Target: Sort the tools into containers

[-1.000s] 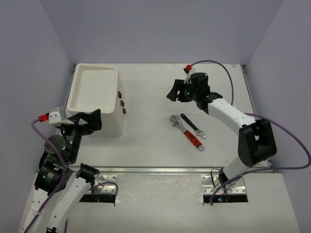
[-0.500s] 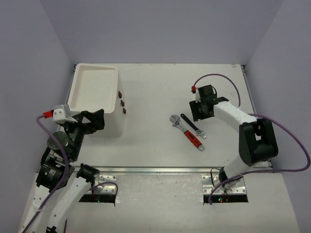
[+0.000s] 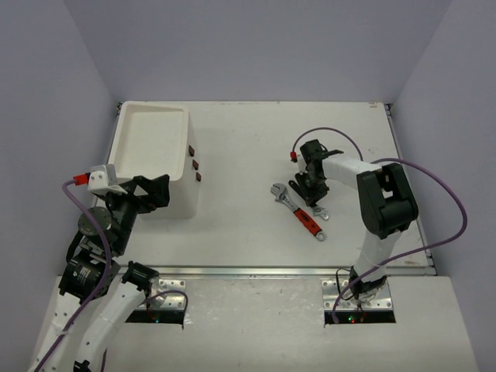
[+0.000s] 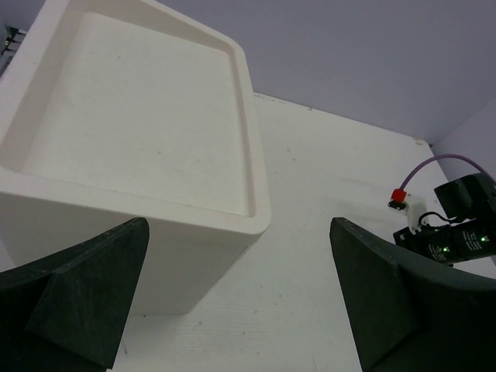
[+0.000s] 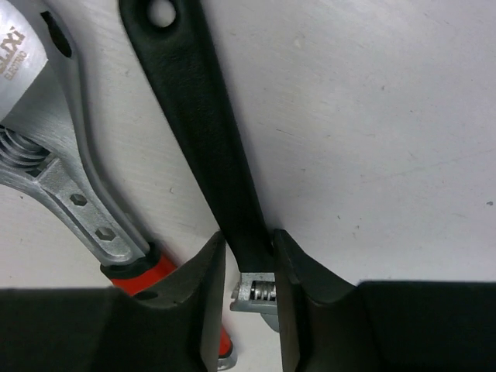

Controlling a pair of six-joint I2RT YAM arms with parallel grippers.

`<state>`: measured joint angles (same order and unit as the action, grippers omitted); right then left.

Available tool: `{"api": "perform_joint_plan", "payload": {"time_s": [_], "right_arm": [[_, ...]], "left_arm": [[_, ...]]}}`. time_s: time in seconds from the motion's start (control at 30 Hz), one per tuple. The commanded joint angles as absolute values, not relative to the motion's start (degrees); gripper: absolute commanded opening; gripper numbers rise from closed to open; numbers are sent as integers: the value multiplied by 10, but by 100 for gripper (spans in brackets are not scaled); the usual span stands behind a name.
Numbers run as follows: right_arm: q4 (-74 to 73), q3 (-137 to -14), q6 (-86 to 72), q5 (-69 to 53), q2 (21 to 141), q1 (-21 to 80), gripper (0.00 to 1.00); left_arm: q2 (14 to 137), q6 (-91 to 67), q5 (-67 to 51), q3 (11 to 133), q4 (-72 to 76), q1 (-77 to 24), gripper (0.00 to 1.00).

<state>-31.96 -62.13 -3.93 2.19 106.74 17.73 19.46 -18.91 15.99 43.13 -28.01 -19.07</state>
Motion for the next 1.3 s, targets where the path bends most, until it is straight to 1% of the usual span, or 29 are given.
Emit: {"api": "perform_joint_plan", "payload": {"time_s": [0.0,0.1,0.23,0.27,0.3,0.37,0.63,0.8,0.97,1.03,1.2,1.27], "right_arm": [[-292,-604,-39,63,1126,194,26],[-295,-600,-44,71,1122,194,26],[-300,-603,-46,65,1120,194,9],[-302,-604,-50,69,1119,194,1],[-302,-604,-51,72,1116,194,0],[-294,-599,-60,82,1101,194,0],[-210,-539,-115,65,956,181,0],[-153,-488,-152,25,901,149,0],[-127,-463,-163,16,880,144,0],[-108,-454,-166,14,867,144,0],[-61,-419,-171,2,788,145,0],[-62,-416,-168,-25,749,145,0]], "left_arm": [[197,-184,153,438,-251,-185,100],[199,-184,152,437,-250,-185,100],[200,-184,152,437,-250,-185,100],[200,-184,152,437,-250,-185,100],[200,-184,152,437,-250,-185,100],[198,-184,152,437,-250,-185,100],[196,-185,153,438,-252,-185,100],[189,-186,153,437,-250,-185,100],[195,-186,145,437,-249,-185,100],[202,-185,133,436,-245,-185,100],[240,-183,84,440,-237,-185,100],[263,-184,60,448,-238,-185,100]]}}
